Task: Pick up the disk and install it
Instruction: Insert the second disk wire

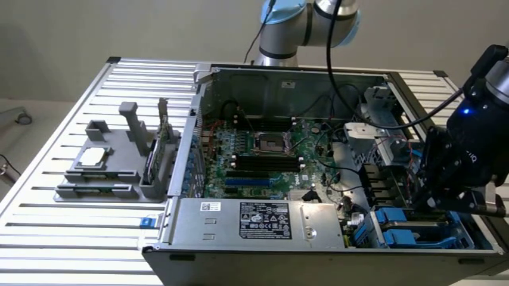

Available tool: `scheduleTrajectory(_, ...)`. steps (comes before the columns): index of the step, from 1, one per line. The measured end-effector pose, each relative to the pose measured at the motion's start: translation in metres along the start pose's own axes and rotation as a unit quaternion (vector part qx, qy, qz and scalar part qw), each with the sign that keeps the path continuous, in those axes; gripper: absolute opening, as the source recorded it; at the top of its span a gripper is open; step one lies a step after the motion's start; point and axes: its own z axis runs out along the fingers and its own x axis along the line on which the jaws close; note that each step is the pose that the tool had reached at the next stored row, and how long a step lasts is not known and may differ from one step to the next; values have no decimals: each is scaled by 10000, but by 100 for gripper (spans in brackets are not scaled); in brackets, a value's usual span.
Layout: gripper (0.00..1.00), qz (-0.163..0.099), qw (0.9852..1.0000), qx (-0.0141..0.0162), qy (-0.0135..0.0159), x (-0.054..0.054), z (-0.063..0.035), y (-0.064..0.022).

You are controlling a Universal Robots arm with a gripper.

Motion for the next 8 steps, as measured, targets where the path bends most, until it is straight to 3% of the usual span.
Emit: scheduleTrajectory(8, 16, -270, 9996, -42, 2, -3, 20, -1)
